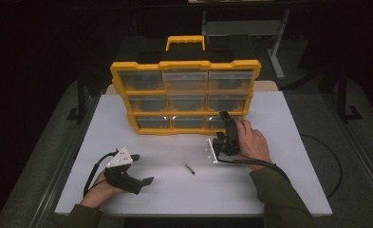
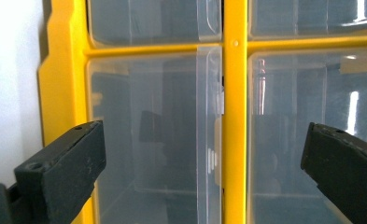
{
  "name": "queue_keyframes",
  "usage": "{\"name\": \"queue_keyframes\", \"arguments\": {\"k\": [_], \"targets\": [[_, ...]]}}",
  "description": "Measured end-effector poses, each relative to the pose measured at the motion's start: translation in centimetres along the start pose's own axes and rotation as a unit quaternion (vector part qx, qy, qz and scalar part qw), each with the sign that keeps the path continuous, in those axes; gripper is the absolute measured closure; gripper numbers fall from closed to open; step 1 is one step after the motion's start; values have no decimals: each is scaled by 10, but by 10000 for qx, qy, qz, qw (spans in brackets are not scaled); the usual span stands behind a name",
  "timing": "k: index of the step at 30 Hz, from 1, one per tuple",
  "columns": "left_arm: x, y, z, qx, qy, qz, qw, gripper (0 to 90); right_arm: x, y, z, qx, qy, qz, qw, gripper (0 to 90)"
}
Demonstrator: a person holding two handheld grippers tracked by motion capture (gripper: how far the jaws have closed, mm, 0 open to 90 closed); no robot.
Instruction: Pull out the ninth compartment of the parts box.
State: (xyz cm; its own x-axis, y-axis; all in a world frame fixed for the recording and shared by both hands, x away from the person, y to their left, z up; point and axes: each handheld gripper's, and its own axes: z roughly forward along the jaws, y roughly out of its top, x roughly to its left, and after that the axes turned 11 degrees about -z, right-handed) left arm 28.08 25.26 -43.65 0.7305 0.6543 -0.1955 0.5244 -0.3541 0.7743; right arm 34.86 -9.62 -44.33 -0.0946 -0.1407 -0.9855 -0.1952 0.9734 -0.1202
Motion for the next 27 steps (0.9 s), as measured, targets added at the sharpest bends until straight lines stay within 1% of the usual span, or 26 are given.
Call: {"name": "queue_keyframes", "arguments": {"k": [5,10,17,23,24,27], "targets": [[0,0,0,5,4,-6,10000,0,1,-2,1,98,11,-48,9999,0],[0,1,0,-20,22,7,10000,0,3,-3,2,187,14,-4,9998,0],[0,0,0,-14,17,-11,10000,0,3,-2,1,242,-35,-65,9997,45],[0,0,0,-13,20,-5,10000,0,4,-2,1,288,-51,-35,9996,71],[0,0,0,-13,19,-10,10000,0,4,-2,1,305,-59,-43,9995,99],[0,0,0,-23,17,-12,10000,0,4,-1,1,311,-58,-55,9995,123]]}}
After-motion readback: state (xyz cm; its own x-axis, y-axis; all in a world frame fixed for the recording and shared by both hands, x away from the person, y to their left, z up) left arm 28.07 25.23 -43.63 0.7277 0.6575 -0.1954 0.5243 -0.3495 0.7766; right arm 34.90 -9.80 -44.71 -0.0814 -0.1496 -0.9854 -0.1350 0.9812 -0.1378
